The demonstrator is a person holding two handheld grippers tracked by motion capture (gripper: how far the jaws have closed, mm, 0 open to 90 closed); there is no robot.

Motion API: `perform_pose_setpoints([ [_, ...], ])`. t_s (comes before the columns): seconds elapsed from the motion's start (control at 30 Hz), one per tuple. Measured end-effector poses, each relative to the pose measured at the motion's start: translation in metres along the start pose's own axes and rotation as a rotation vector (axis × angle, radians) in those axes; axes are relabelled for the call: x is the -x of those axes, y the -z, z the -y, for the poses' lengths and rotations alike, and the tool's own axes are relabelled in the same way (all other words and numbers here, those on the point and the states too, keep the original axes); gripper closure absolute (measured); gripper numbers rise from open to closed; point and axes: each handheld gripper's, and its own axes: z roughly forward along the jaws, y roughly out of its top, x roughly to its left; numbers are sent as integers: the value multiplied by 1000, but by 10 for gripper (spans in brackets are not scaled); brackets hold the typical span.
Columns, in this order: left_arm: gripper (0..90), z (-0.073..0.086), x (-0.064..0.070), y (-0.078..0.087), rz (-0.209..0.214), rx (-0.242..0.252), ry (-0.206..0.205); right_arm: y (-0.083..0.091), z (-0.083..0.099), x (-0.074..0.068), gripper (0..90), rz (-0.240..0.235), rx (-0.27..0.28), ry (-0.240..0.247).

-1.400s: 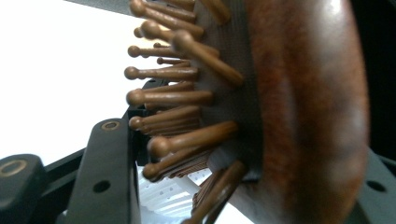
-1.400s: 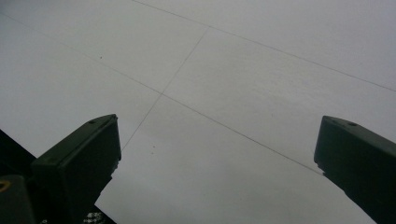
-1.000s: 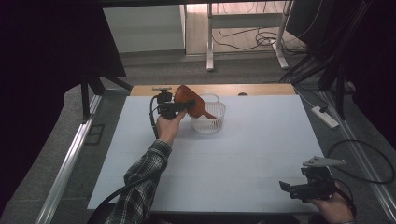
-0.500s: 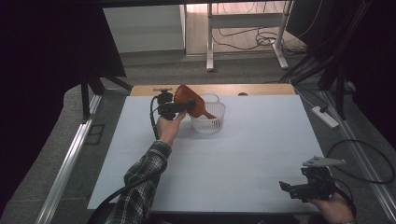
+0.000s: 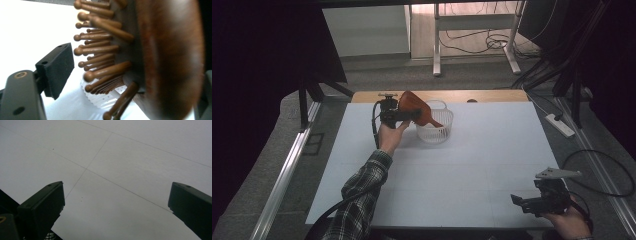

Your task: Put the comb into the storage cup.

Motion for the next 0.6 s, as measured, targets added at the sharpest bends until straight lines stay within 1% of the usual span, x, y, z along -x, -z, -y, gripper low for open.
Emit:
perform_pose_setpoints([
  [0.13,126,-2,1,3,3,-3,-23,0,0,0,9,-1,1,-2],
  [0.27,85,-3,3,5,20,-11,-43,0,0,0,9,-1,1,-1],
  [0.33,74,-4,4,6,14,-16,-67,0,0,0,8,-1,2,-1],
  [0.37,64,-5,5,7,21,-16,-81,0,0,0,8,-1,2,-1],
  [0.5,43,-7,8,9,12,-23,-113,0,0,0,0,-6,1,-2],
  [0.6,37,-10,10,10,-10,-31,-145,0,0,1,0,-9,3,-6],
])
